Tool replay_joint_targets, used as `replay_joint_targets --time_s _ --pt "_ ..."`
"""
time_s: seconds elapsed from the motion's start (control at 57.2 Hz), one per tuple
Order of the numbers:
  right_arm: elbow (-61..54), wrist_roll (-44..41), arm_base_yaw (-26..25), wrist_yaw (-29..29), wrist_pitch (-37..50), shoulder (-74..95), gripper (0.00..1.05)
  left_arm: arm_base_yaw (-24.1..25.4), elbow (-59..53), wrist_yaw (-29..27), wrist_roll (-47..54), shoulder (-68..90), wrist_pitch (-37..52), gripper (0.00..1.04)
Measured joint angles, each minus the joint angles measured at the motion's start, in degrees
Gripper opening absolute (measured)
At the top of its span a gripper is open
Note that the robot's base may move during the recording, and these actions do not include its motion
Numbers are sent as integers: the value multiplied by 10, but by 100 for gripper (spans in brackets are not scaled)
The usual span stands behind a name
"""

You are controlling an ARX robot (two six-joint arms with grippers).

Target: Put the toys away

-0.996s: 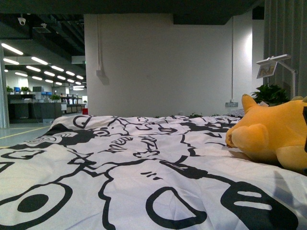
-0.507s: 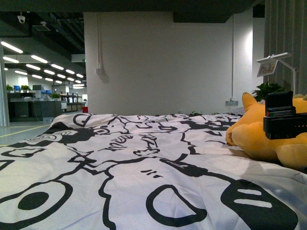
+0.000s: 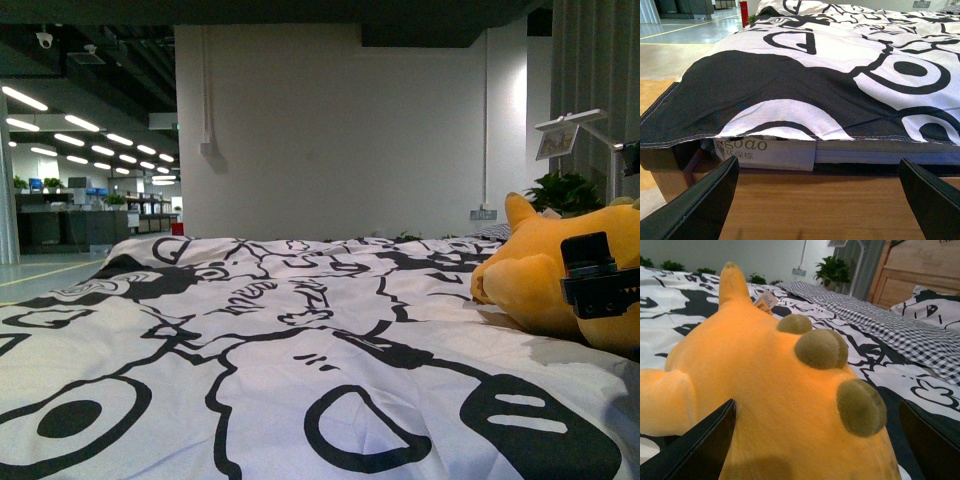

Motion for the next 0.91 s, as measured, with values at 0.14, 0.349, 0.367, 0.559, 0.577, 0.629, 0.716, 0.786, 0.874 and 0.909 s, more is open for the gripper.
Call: replay_joint_targets --time_s 0.14,0.349,0.367,0.559,0.577,0.629,0.716,0.786,0.874,0.909 --pt "19 3 -3 1 -41 7 98 0 0 0 0 0 0 98" --pt "24 23 2 -15 -72 8 98 0 0 0 0 0 0 98" --pt "24 24 3 -17 -74 8 98 0 0 0 0 0 0 98" --pt "24 36 13 -38 -95 8 84 0 0 0 0 0 0 98" --pt "24 37 13 -41 -98 8 81 0 0 0 0 0 0 98" --pt "24 39 14 -49 -104 8 69 0 0 0 0 0 0 98" --pt "24 50 16 -63 -111 8 52 0 0 0 0 0 0 98" --pt "24 59 16 -75 -117 6 42 0 0 0 0 0 0 98" --pt "24 73 16 -98 -127 1 31 0 0 0 0 0 0 98" --pt "24 85 15 -116 -135 -4 25 0 0 0 0 0 0 98"
